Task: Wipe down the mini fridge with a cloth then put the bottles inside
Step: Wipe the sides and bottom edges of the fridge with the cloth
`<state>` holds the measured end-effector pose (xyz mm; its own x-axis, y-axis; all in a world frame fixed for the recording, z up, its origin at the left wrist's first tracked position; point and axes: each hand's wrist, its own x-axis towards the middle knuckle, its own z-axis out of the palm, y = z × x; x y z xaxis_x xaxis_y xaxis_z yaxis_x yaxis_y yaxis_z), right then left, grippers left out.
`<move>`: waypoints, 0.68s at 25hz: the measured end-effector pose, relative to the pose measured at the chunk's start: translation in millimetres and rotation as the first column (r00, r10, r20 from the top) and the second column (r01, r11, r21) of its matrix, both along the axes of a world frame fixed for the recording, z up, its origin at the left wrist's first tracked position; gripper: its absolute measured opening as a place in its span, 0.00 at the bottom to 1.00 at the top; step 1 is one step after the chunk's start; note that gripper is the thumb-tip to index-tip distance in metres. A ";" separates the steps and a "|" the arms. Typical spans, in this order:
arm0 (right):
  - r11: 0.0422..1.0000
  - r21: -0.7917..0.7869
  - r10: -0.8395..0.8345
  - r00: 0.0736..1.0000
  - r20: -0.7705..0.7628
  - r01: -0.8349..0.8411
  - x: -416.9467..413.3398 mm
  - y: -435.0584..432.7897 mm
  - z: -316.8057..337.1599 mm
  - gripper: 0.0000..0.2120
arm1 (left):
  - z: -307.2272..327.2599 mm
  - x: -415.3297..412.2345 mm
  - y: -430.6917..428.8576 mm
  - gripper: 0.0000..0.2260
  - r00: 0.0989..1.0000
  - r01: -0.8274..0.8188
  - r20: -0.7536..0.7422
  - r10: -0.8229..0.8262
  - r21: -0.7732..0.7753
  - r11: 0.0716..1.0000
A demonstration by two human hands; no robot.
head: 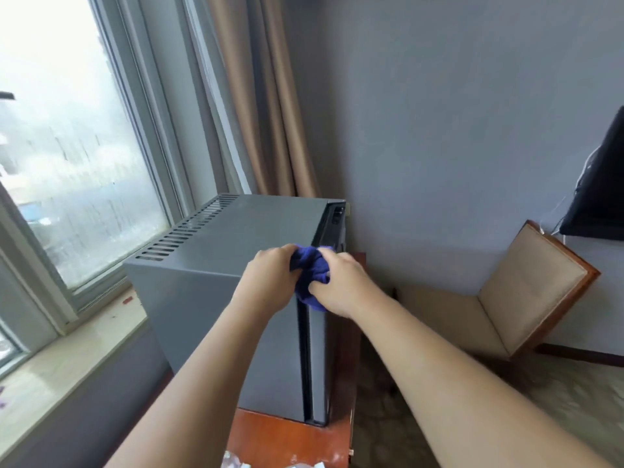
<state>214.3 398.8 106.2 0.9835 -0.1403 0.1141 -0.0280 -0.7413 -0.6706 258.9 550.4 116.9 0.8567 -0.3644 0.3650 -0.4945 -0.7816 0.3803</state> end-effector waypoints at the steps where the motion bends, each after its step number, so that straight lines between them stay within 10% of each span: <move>1: 1.000 0.004 0.022 1.000 0.001 -0.022 -0.6 1.0 -1.2 0.31 | 0.6 0.8 0.4 0.17 1.000 -0.019 -0.024 0.019 -0.004 1.000; 17: 0.954 -0.224 0.218 0.974 0.059 -0.200 190.8 -80.6 -5.0 0.33 | 6.8 174.0 -54.7 0.11 0.985 -0.069 -0.159 0.069 0.008 0.998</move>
